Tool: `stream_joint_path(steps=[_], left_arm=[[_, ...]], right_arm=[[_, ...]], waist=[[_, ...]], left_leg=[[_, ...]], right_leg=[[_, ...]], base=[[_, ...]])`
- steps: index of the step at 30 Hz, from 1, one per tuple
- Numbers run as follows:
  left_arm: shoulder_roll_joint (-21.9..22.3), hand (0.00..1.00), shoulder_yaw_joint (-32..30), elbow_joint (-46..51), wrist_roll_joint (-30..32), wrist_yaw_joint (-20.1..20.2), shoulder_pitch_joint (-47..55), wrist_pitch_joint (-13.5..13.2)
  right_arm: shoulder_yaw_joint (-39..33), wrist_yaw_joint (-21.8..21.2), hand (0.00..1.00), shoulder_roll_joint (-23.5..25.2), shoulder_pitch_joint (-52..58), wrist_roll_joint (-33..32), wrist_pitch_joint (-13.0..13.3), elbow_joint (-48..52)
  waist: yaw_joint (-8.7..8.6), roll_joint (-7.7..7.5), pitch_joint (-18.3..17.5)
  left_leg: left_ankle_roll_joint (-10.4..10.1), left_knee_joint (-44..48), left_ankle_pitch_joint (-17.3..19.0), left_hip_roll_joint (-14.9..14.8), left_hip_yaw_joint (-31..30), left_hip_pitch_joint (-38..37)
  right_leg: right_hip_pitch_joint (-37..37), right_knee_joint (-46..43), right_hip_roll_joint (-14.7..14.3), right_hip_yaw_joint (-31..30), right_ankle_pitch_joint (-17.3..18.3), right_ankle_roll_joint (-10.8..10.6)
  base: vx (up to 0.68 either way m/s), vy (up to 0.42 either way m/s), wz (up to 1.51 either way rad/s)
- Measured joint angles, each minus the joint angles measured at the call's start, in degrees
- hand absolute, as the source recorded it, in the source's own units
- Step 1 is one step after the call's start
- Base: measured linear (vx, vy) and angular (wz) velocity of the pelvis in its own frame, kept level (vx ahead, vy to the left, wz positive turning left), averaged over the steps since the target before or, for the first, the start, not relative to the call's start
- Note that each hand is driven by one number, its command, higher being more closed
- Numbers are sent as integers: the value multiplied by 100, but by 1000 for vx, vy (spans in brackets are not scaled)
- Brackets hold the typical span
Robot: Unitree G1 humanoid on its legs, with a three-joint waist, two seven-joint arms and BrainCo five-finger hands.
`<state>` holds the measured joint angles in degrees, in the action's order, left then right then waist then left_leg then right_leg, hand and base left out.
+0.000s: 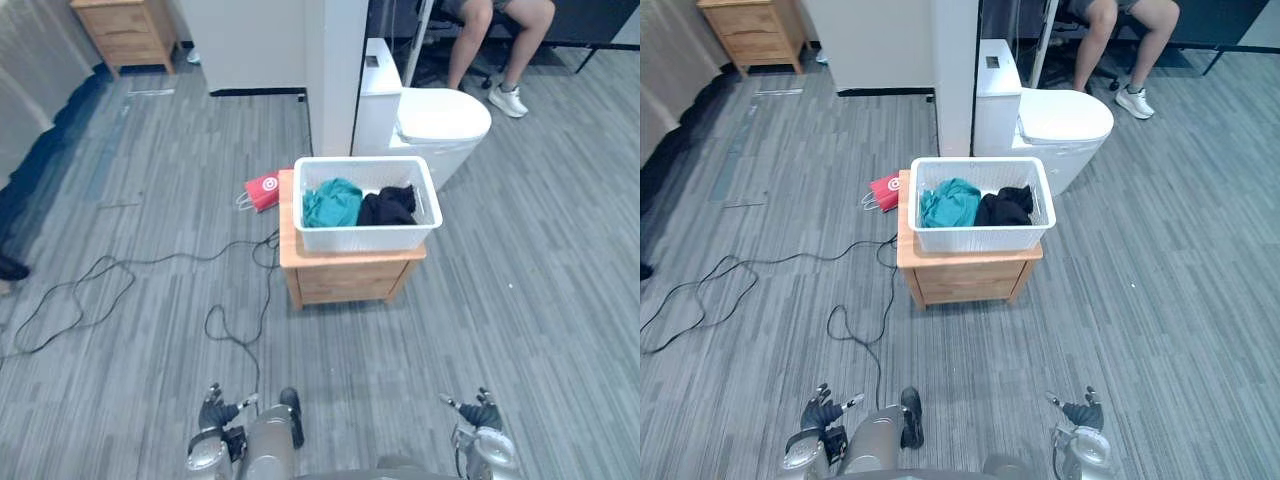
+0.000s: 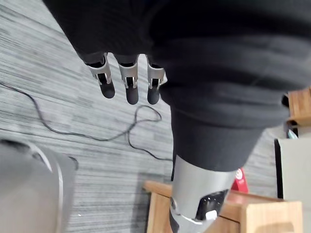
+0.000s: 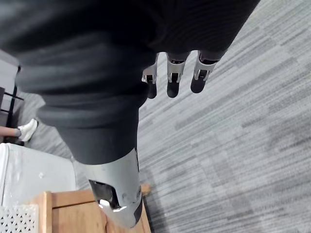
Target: Pick up the laundry basket with both hands and put the clothes into the washing machine.
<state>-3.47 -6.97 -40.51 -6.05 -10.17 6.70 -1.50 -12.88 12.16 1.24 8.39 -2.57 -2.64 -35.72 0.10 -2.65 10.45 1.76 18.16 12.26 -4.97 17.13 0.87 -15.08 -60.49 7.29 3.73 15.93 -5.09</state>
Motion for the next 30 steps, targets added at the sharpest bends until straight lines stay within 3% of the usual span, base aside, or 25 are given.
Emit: stream_joint_path(steps=[2, 4, 5, 6, 8, 9, 10, 12, 13, 15, 18, 19, 20, 24, 30], left_arm=[[-51, 0, -48, -32, -4, 0, -123, -4], [-75, 0, -116, -198, -4, -4, -164, -4], [-117, 0, -160, -254, -2, -5, -137, -2], [-103, 0, -231, -407, 2, -5, -123, 2], [47, 0, -295, -487, 11, -7, -52, 12], [122, 0, -351, -485, 11, -9, -42, 11], [245, 0, -472, -471, 8, -7, -51, 11], [315, 0, -492, -326, -1, 3, 8, 10], [317, 0, -487, -255, -10, 6, 29, 7], [318, 0, -475, -45, -17, 7, 81, 5], [328, 0, -471, 244, -67, 8, 79, -7], [363, 0, -468, 338, -88, 8, 75, -5], [335, 0, -486, 448, -113, 3, 83, 1], [316, 0, -437, 1154, -119, 10, 354, -7], [229, 0, -322, 1411, -226, 14, 317, -18]], right_arm=[[2, 0, 0, 28, -133, 53, 1, -13], [-19, 2, 0, -36, -244, 94, 1, -136], [-20, 3, 0, -88, -232, 110, -1, -194], [-27, 2, 0, -189, -223, 120, -7, -378], [-72, 2, 0, -285, -223, 154, -37, -492], [-79, 3, 0, -294, -220, 169, -37, -489], [-72, 2, 0, -297, -187, 176, -38, -478], [-2, 6, 0, -263, -102, 174, -41, -341], [8, 11, 0, -268, -92, 168, -27, -252], [-6, 21, 0, -277, -110, 165, -7, -26], [-99, 46, 0, -355, -119, 150, -12, 283], [-193, 46, 0, -407, -81, 145, -17, 490], [-236, 66, 0, -321, -28, 138, -38, 669], [-236, 206, 0, -216, 234, 95, -14, 1828], [-247, 327, 0, -292, 216, 160, -7, 2207]], waist=[[-21, -21, -12], [-110, -20, -17], [-143, -46, -40], [-158, -95, -90], [-82, 138, -148], [-116, 201, -102], [-129, 296, -41], [-65, 301, -10], [-45, 257, -9], [52, 175, -59], [72, 275, -143], [64, 406, -195], [62, 338, -214], [65, 147, -242], [52, 113, -290]], left_leg=[[-70, -211, 80, -28, 34, -324], [-114, -427, 99, -30, 50, -628], [-327, -524, 212, 6, 37, -775], [-538, -546, 356, 22, -51, -944], [-671, -257, 318, -202, -65, -949], [-707, 242, 295, -315, -147, -773], [-823, 1343, 179, -572, -295, -391], [-781, 2928, 46, -1065, -392, 189], [-710, 3088, 92, -1127, -378, 297], [-606, 2707, 155, -1088, -332, 558], [-624, 1170, 131, -860, -340, 627], [-658, 306, -276, -741, -405, 538], [-617, -8, -359, -599, -372, 405], [-512, -371, -342, -307, -144, 189], [-459, -665, -313, -155, 116, -4]], right_leg=[[-331, 943, -4, 330, 20, 38], [-395, 2484, -78, 538, -123, 109], [-283, 3586, -200, 502, -705, 186], [-243, 3778, -245, 325, -1400, 546], [-187, 3664, -360, 388, -1120, 612], [-79, 3661, -372, 457, -1000, 633], [237, 3785, -455, 582, -907, 709], [876, 4100, -611, 690, -802, 840], [1050, 4244, -620, 697, -782, 858], [1211, 4449, -621, 629, -772, 850], [1295, 4571, -621, 618, -770, 767], [1293, 4562, -658, 623, -749, 665], [1302, 4552, -584, 561, -729, 553], [1290, 4575, -328, 368, -653, 367], [1278, 4818, -300, 93, -696, 225]], base=[[517, -10, 1], [384, -68, 20], [428, -110, 31], [445, -120, 17], [455, -172, 4], [505, -251, 27], [393, -216, 33], [350, -176, 12], [267, -124, -7], [175, -40, -16], [194, 69, -4], [225, 179, 5], [174, 148, 5], [109, 132, -11], [67, 55, -23]])
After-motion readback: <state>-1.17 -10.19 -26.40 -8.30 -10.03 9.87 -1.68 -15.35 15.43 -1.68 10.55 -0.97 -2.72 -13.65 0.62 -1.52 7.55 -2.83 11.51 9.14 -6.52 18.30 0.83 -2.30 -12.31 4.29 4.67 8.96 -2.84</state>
